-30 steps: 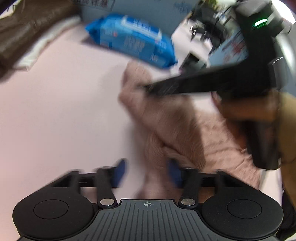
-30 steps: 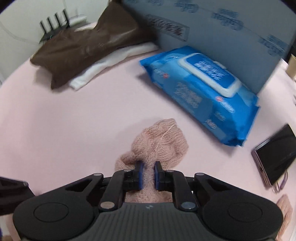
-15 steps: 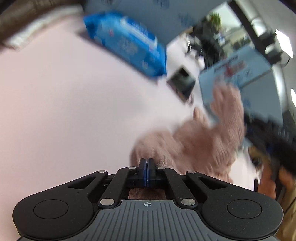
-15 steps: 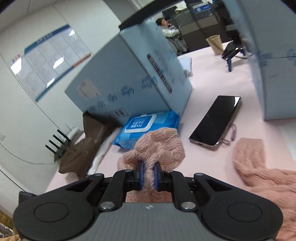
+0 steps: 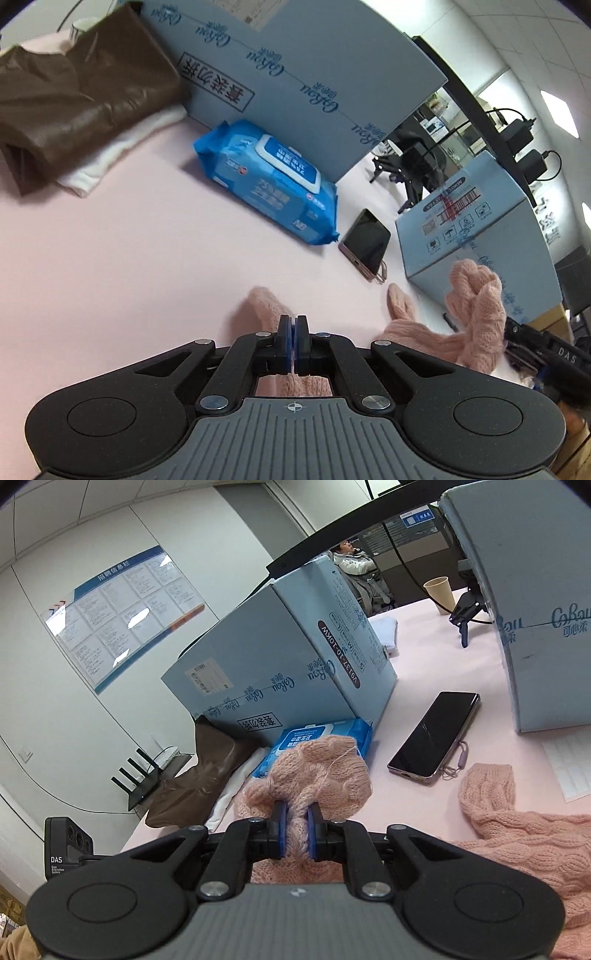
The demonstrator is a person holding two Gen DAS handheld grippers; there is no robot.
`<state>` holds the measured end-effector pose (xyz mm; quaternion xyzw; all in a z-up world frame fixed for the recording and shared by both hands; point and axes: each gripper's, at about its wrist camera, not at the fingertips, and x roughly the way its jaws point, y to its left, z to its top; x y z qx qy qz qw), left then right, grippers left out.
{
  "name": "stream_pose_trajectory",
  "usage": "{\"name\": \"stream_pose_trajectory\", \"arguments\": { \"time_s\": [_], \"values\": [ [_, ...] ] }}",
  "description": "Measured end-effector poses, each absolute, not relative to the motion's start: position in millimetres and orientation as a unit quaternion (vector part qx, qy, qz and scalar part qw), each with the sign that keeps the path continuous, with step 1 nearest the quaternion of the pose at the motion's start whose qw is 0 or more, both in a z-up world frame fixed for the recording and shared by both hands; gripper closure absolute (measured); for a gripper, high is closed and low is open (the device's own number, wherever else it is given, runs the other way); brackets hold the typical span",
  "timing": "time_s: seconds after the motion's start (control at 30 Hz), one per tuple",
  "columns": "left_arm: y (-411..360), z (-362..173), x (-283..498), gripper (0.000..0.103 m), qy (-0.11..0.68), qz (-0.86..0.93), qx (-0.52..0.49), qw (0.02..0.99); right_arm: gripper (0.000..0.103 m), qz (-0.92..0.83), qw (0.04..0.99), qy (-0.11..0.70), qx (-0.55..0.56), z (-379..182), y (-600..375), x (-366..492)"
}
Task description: Fold clothes
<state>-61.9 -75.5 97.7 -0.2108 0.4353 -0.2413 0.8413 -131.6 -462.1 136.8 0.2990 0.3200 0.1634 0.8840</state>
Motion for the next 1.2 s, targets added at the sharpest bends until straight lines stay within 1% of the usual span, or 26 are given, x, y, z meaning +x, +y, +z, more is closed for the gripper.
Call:
{"name": "stream_pose_trajectory", "arguments": {
  "time_s": [0.1, 0.2, 0.33, 0.4, 0.43, 0.5, 0.57, 0.6, 0.63, 0.7, 0.83, 0.9, 1.0, 1.13, 1.17, 1.2],
  "values": [
    [-61.2, 113.2, -89.0, 0.103, 0.399, -0.208, -0.195, 0.872, 0.091, 0.176, 0.884, 0.311, 0.301, 139.6, -458.1, -129.6],
    [-45.4, 128.8, -123.6, 0.103, 0.366, -0.154, -0.169, 0.902, 0.091, 0.215, 0.885, 0.305, 0.277, 146.1, -438.5, -109.8],
    [-31.4, 137.9, -156.0, 0.103, 0.36, -0.077, -0.139, 0.919, 0.091, 0.302, 0.88, 0.289, 0.227, 156.4, -394.2, -67.3],
    [-27.4, 133.7, -165.0, 0.103, 0.378, -0.021, -0.12, 0.918, 0.089, 0.339, 0.88, 0.281, 0.176, 157.1, -362.1, -42.8],
    [-27.3, 124.0, -160.9, 0.103, 0.402, -0.009, -0.114, 0.908, 0.088, 0.341, 0.886, 0.284, 0.132, 151.4, -343.5, -29.6],
    [-28.1, 96.1, -144.1, 0.102, 0.494, -0.013, -0.114, 0.862, 0.078, 0.332, 0.896, 0.294, 0.035, 136.0, -307.8, -3.8],
    [-13.4, 67.6, -143.7, 0.102, 0.566, -0.056, -0.201, 0.797, 0.074, 0.279, 0.897, 0.336, -0.072, 116.8, -282.0, 11.0],
    [-6.1, 63.7, -151.5, 0.102, 0.569, -0.059, -0.219, 0.791, 0.074, 0.257, 0.895, 0.352, -0.096, 110.3, -279.0, 13.1],
    [3.3, 62.0, -161.2, 0.102, 0.566, -0.056, -0.229, 0.79, 0.073, 0.247, 0.894, 0.361, -0.096, 108.0, -281.4, 11.9],
    [20.0, 63.0, -172.6, 0.102, 0.551, -0.04, -0.244, 0.797, 0.063, 0.233, 0.892, 0.381, -0.065, 108.6, -297.8, 3.5],
    [54.6, 72.2, -178.3, 0.102, 0.515, 0.006, -0.228, 0.826, 0.06, 0.222, 0.895, 0.386, -0.04, 116.2, -315.7, -9.9],
    [68.8, 74.9, -172.3, 0.102, 0.509, 0.03, -0.203, 0.836, 0.054, 0.225, 0.894, 0.387, 0.006, 122.7, -318.2, -12.1],
    [76.0, 74.4, -153.9, 0.102, 0.491, 0.03, -0.187, 0.85, 0.053, 0.24, 0.886, 0.395, 0.045, 124.9, -305.7, -6.1],
    [68.2, 56.6, -129.1, 0.098, 0.516, 0.039, -0.141, 0.844, 0.053, 0.254, 0.876, 0.409, 0.023, 118.8, -267.1, 7.4],
    [65.9, 51.8, -125.0, 0.095, 0.522, 0.034, -0.139, 0.841, 0.053, 0.254, 0.875, 0.413, 0.008, 116.6, -257.4, 9.9],
    [63.7, 50.4, -123.3, 0.09, 0.523, 0.028, -0.137, 0.841, 0.053, 0.254, 0.873, 0.416, -0.006, 114.3, -248.2, 12.2]
  ]
}}
